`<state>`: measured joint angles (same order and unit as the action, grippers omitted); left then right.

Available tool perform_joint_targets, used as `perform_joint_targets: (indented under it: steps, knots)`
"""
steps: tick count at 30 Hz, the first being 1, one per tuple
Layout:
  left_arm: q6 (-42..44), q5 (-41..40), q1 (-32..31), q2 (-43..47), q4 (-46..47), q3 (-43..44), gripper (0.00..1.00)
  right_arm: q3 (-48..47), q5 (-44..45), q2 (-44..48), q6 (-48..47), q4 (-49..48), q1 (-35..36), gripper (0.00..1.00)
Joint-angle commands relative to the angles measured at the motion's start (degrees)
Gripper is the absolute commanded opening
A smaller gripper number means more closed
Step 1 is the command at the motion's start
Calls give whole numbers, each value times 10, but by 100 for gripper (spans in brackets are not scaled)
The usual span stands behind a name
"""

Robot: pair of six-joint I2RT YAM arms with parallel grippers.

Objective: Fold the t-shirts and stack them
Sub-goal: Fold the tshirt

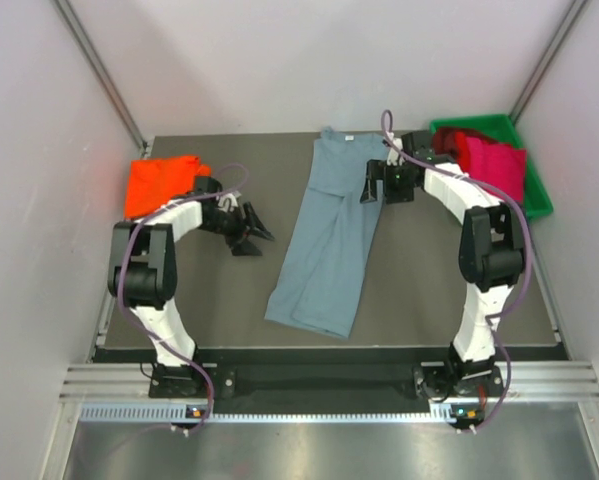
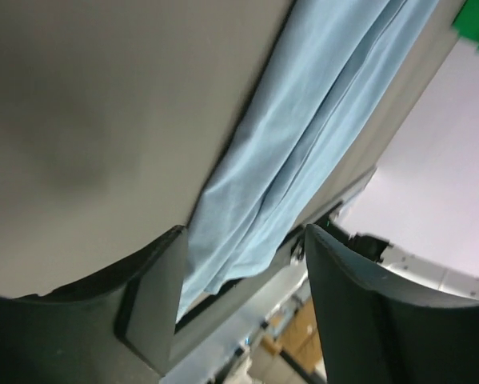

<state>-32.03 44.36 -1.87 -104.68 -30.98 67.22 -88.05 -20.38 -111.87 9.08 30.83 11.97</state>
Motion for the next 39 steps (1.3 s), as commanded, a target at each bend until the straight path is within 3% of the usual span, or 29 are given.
perform_joint_targets:
  steps: [1,13,18,25,29,39]
  knots:
    - [4,26,-29,-12,-1,-3,66,-55,9,-26,-10,-20,2,86]
    - [36,-3,-64,-125,-10,81,59,-185,40,-138,-13,-23,-22,86]
    - [74,-29,-67,-125,-58,102,57,-221,63,-159,-5,-25,-42,86]
    - [93,-58,-67,-56,-95,10,60,-286,69,-207,1,-29,-63,83]
    - [115,-80,-67,-47,-114,6,60,-314,68,-243,2,-30,-63,81]
    - [129,-91,-71,-24,-120,-64,56,-348,61,-285,22,-34,-58,65]
